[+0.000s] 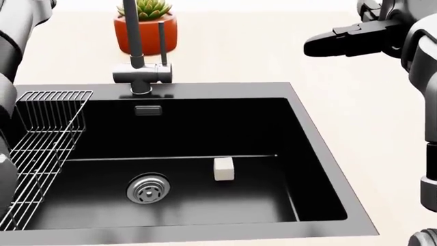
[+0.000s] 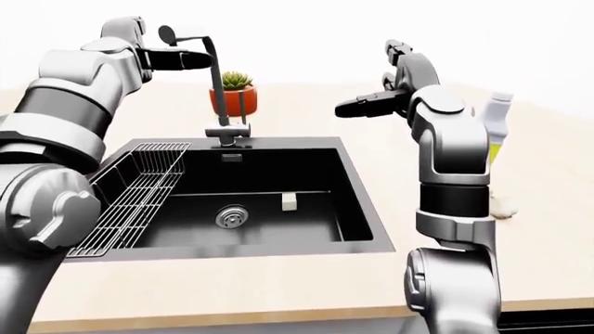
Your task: Turn the sink spout to the right.
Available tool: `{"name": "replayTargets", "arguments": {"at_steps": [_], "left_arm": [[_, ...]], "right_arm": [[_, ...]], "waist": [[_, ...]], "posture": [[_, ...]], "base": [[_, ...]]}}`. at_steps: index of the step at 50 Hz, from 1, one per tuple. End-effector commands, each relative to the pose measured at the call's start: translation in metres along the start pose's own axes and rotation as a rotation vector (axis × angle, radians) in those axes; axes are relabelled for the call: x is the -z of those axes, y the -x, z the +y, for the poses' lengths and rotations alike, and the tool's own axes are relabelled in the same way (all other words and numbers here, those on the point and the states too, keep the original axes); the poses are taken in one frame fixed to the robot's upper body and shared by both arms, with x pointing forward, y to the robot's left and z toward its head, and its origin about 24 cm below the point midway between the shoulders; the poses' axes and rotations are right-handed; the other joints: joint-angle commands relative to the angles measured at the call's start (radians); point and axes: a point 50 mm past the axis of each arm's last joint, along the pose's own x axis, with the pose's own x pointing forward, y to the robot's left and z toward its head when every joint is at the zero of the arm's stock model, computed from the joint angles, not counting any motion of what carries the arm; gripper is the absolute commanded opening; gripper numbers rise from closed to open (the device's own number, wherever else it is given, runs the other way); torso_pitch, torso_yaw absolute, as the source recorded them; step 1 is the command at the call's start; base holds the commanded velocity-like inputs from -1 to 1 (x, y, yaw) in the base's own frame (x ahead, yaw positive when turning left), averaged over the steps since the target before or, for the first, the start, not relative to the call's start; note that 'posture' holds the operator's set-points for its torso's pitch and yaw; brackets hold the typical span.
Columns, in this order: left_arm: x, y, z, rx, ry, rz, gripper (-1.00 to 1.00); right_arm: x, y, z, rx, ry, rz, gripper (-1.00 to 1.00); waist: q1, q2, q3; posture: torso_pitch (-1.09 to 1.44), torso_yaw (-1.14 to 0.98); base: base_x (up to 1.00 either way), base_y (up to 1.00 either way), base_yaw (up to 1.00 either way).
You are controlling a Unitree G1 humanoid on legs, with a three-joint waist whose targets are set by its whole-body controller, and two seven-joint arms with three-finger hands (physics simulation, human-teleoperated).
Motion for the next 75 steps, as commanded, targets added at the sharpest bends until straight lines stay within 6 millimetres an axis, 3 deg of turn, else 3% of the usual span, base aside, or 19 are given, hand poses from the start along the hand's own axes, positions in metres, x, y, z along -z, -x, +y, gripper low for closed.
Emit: {"name": "replayTargets", "arguments": {"at_steps": [1,5,7,20,23,28,52,55,75], "left_arm": [[-0.028,0.008,0.001,-0.002,0.017,-0.106,1.0],[-0.029,0.009,-0.002,0.006,0.013,-0.107,1.0],[-0.028,0.009,-0.005,0.012,0.012,-0.106,1.0],[-0.025,0.009,-0.016,0.038,0.003,-0.102,1.0],[-0.024,0.009,-0.019,0.044,0.001,-0.101,1.0],[-0.024,0.01,-0.023,0.054,0.0,-0.102,1.0],[-0.023,0.012,-0.038,0.088,-0.013,-0.103,1.0],[-0.024,0.014,-0.042,0.097,-0.016,-0.105,1.0],[-0.024,0.019,-0.063,0.148,-0.035,-0.112,1.0]], "right_arm": [[-0.019,0.005,-0.002,0.014,0.015,-0.1,1.0],[-0.025,0.006,-0.003,0.014,0.015,-0.101,1.0],[-0.017,0.006,-0.001,0.013,0.015,-0.101,1.0],[-0.016,0.006,-0.002,0.015,0.015,-0.1,1.0],[-0.024,0.007,-0.004,0.017,0.015,-0.1,1.0],[-0.015,0.007,-0.003,0.017,0.015,-0.1,1.0],[-0.026,0.01,-0.006,0.021,0.016,-0.102,1.0],[-0.017,0.01,-0.005,0.022,0.016,-0.103,1.0],[-0.025,0.013,-0.008,0.026,0.017,-0.105,1.0]], "waist": [[0.0,-0.002,-0.017],[0.0,-0.003,-0.018],[-0.001,-0.002,-0.018],[-0.001,-0.005,-0.018],[-0.001,-0.006,-0.018],[0.0,-0.007,-0.017],[0.002,-0.011,-0.017],[0.003,-0.012,-0.016],[0.003,-0.017,-0.017]], "posture": [[-0.36,0.0],[-0.36,0.0],[-0.36,0.0],[-0.36,0.0],[-0.36,0.0],[-0.36,0.0],[-0.36,0.0],[-0.36,0.0],[-0.36,0.0]], "base": [[0.0,0.0,0.0],[0.0,0.0,0.0],[0.0,0.0,0.0],[0.0,0.0,0.0],[0.0,0.0,0.0],[0.0,0.0,0.0],[0.0,0.0,0.0],[0.0,0.0,0.0],[0.0,0.0,0.0]]}}
